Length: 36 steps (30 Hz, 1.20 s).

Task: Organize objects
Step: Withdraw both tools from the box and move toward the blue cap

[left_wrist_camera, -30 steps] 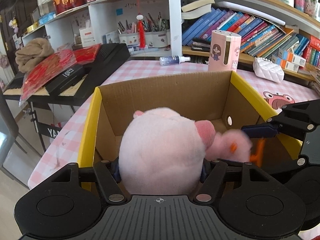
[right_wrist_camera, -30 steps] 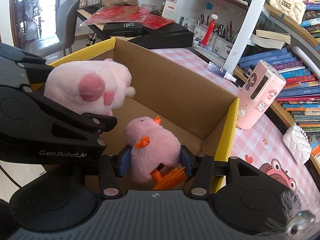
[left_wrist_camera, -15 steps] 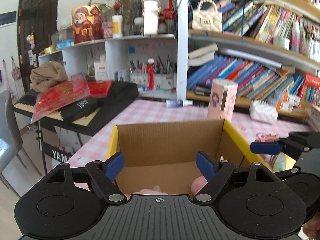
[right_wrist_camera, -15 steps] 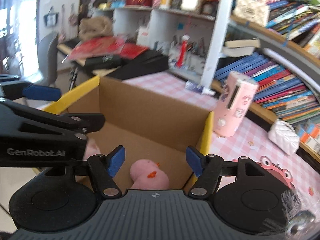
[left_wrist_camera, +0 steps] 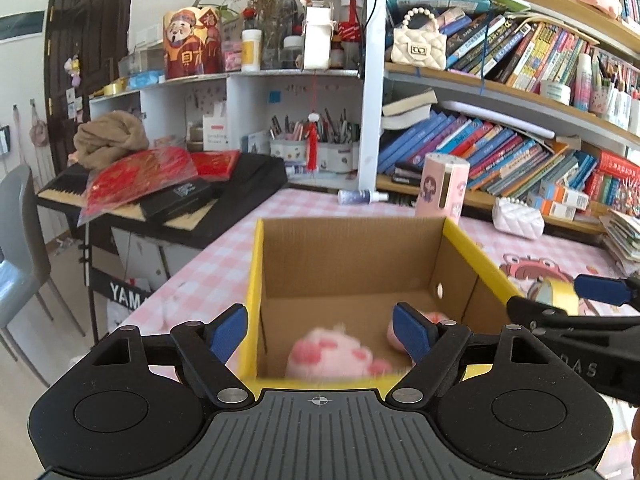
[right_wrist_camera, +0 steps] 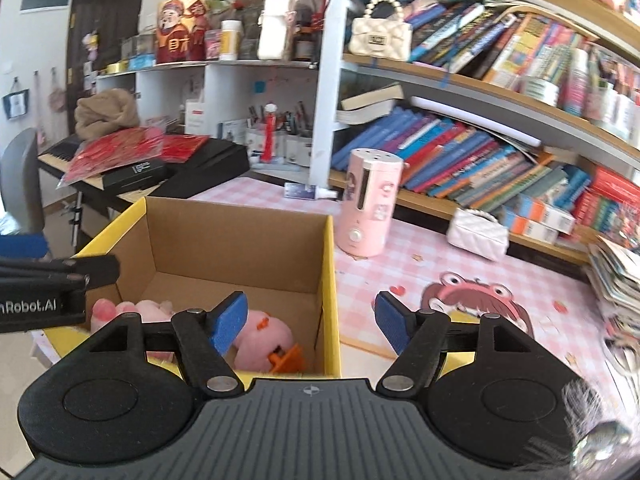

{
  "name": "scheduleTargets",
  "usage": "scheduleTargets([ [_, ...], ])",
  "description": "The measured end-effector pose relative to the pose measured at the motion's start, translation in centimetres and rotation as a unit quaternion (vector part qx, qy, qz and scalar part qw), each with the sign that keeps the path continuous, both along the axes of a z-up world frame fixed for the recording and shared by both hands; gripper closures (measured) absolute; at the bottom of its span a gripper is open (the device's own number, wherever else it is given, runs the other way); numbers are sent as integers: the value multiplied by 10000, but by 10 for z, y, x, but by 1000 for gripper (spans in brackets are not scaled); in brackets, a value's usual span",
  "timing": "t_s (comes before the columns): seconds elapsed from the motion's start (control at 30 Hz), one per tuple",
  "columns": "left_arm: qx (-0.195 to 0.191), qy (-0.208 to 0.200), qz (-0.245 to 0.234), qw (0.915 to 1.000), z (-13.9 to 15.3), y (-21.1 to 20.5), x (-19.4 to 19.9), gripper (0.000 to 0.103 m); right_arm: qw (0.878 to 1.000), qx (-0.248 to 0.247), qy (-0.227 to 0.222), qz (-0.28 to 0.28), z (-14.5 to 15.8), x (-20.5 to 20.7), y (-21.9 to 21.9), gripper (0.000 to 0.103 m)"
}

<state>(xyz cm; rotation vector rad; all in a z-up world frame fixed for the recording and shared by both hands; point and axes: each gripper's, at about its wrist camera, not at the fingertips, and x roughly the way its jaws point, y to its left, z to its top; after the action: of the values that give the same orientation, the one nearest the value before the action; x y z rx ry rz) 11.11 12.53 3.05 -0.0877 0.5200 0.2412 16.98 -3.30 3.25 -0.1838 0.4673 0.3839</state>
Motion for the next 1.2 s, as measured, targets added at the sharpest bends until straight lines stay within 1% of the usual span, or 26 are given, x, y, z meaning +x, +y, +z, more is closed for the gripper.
scheduleTargets([
  [0.07,15,39,-30,10000,-3,0,-11,18,9999,15,61,-146,-3,-11,-4,32],
  [0.2,28,93,-100,9999,-7,-2,-35,17,9987,-14,281,-436,-10,-32,-10,32],
  [0.33,4,361,-234,9991,-14,-5,-56,16,9963,-123,444,-718,-17,-60,-15,31],
  [0.43,71,553,-350,9978,-20,-10,-69,16,9951,-250,490,-827,-25,-83,-17,31],
  [0.6,74,717,-604,9956,-27,-19,-89,16,9931,-297,546,-995,-30,-115,-26,29],
  [0.8,103,864,-929,9919,-32,-34,-100,16,9898,-248,628,-1252,-33,-144,-43,25],
  [0.97,140,945,-1329,9865,-36,-51,-105,16,9846,-220,741,-1569,-38,-164,-60,22],
  [1.2,249,891,-1830,9788,-33,-77,-101,16,9768,-197,766,-1992,-39,-181,-82,21],
])
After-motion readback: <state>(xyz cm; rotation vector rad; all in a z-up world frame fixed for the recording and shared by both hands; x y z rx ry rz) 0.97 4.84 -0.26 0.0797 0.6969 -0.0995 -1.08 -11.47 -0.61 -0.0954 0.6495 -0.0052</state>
